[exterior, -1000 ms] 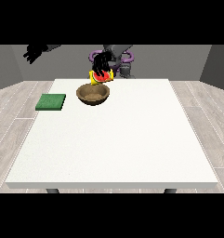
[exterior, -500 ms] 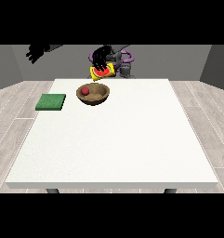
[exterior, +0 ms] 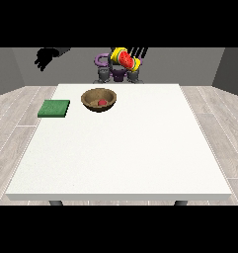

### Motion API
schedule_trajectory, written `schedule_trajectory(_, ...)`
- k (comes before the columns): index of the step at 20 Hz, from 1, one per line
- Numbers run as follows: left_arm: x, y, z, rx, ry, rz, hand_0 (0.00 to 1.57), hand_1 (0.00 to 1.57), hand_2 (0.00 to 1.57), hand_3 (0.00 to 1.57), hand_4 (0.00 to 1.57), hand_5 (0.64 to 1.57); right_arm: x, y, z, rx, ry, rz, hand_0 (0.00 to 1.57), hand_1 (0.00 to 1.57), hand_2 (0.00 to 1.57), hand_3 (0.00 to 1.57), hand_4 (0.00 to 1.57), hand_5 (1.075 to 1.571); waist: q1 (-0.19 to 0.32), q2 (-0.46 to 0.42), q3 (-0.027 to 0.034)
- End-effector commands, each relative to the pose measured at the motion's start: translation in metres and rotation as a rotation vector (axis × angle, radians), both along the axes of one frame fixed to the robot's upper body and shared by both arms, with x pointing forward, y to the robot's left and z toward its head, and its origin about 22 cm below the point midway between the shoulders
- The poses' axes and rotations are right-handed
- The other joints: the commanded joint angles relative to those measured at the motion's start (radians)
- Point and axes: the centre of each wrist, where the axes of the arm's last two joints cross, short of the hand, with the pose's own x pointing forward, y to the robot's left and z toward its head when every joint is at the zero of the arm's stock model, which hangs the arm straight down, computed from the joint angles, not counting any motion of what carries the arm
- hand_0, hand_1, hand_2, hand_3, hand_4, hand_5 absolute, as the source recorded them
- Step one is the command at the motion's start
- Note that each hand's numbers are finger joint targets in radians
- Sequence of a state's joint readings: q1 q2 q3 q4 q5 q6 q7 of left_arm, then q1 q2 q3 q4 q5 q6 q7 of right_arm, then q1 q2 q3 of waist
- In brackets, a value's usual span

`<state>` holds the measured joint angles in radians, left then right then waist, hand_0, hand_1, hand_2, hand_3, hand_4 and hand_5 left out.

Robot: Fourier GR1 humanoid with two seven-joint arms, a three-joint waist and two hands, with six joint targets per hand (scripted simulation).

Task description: Pick the cup and pour the ball into the bowl, then pick the bowl and place it on the pad

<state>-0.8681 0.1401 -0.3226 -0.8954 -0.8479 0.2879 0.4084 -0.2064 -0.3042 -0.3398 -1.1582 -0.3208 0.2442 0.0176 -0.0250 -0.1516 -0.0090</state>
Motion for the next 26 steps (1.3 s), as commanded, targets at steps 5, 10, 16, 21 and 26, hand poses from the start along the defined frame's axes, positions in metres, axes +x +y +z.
schedule_trajectory(5, 0.011, 0.085, 0.062, -0.82, -0.018, -0.03, 0.0, 0.0, 0.0, 0.0, 1.07, 1.571, -0.008, 0.018, -0.022, -0.004, 0.041, -0.065, 0.0, 0.0, 0.0, 0.0, 0.77, 1.556, 0.094, 0.043, -0.002)
schedule_trajectory(10, 0.006, 0.163, 0.076, -0.982, 0.006, -0.188, 0.0, 0.0, 0.0, 0.0, 1.06, 1.566, -0.019, 0.039, -0.048, 0.039, 0.049, -0.126, 0.0, 0.0, 0.0, 0.0, 0.72, 1.566, 0.166, 0.088, 0.0063)
schedule_trajectory(16, -0.001, 0.222, 0.111, -1.027, -0.013, -0.249, 0.0, 0.0, 0.0, 0.0, 1.05, 1.555, -0.007, 0.072, -0.065, 0.084, -0.025, -0.147, 0.0, 0.0, 0.0, 0.0, 0.74, 1.567, 0.176, 0.209, 0.0094)
schedule_trajectory(21, -0.016, 0.234, 0.112, -0.996, -0.002, -0.247, 0.0, 0.0, 0.0, 0.0, 0.98, 1.553, -0.007, 0.072, -0.092, 0.089, -0.019, -0.139, 0.0, 0.0, 0.0, 0.0, 0.65, 1.56, 0.189, 0.214, 0.0099)
schedule_trajectory(26, -0.033, 0.267, 0.091, -1.025, -0.022, -0.223, 0.0, 0.0, 0.0, 0.0, 1.01, 1.535, -0.013, 0.109, -0.11, 0.09, -0.015, -0.108, 0.0, 0.0, 0.0, 0.0, 0.56, 1.56, 0.144, 0.226, 0.0095)
